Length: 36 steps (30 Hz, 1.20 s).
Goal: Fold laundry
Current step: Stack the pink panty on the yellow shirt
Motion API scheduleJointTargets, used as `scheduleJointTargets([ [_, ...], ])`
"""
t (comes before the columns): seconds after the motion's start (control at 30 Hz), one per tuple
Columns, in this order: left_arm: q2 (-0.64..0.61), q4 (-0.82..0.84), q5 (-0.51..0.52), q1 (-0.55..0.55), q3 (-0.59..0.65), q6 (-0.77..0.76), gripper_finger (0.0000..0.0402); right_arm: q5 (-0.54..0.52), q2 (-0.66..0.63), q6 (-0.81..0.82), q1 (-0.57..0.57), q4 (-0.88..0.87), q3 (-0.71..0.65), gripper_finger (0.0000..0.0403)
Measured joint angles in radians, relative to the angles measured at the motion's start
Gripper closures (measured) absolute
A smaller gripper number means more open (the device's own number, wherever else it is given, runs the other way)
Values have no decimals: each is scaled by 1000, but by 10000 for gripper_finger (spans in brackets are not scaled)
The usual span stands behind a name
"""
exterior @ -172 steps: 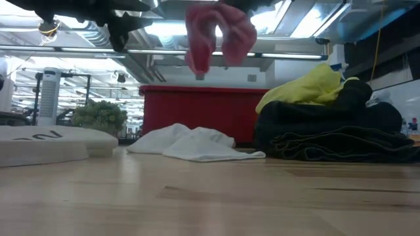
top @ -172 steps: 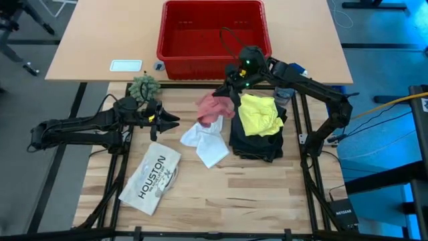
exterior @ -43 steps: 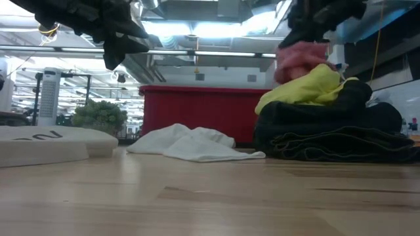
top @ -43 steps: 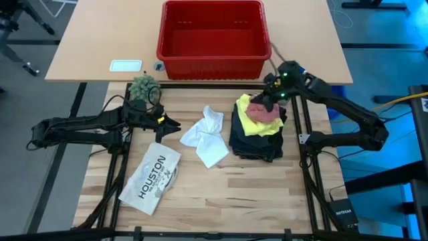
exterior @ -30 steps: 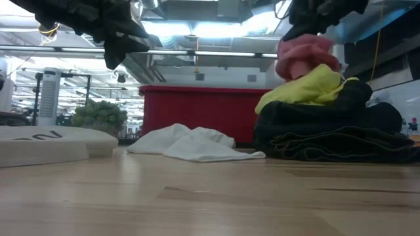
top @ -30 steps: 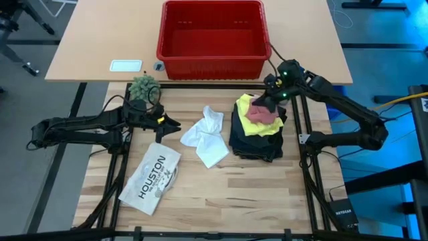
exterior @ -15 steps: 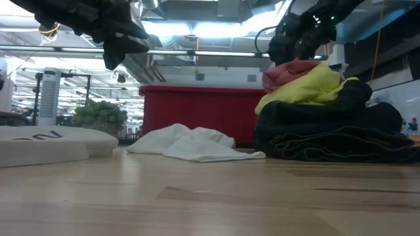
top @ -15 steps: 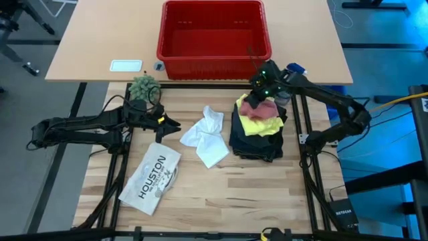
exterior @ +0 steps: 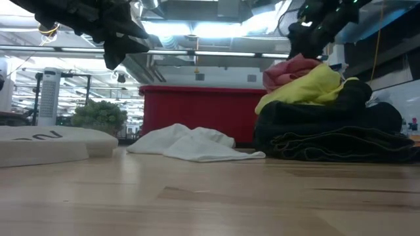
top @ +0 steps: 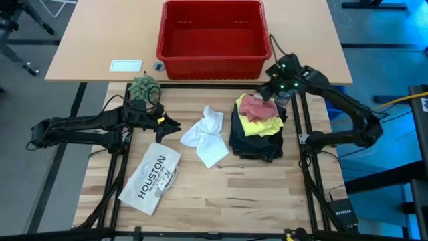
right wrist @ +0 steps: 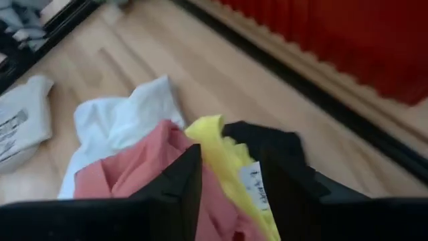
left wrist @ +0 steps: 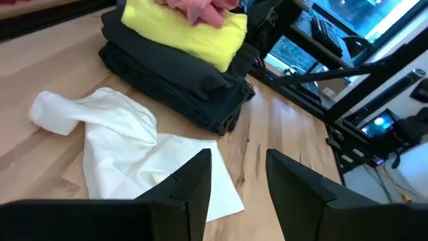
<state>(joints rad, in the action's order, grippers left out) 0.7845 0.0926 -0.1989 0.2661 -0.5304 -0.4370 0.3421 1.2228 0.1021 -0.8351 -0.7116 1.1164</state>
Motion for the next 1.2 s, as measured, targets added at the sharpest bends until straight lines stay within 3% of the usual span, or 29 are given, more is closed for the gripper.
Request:
scheduleJointTargets([
  [0.13, 34, -126, 18, 8, -3, 11, 269, -26, -85, 32, -4, 8, 0, 259],
  [0.27, 172, -254, 17, 29, -76, 85, 269, -16, -149, 76, 45, 0, 0, 272],
  [0.43, 431, -265, -31, 61, -266, 222, 285, -65, -165, 101, 206, -15, 0, 349],
  [0.53, 585, -262, -108, 92, -405, 266, 329, -129, -166, 96, 288, -32, 0, 393],
  [0.67, 755, -261, -187, 135, -591, 287, 393, -194, -166, 75, 339, -92, 0, 397],
  [1.0, 1129, -178, -449, 175, -1031, 281, 401, -203, -159, -2, 337, -143, 0, 402],
  [1.2, 1241, -126, -470, 167, -1176, 305, 401, -175, -158, -3, 337, -119, 0, 403],
])
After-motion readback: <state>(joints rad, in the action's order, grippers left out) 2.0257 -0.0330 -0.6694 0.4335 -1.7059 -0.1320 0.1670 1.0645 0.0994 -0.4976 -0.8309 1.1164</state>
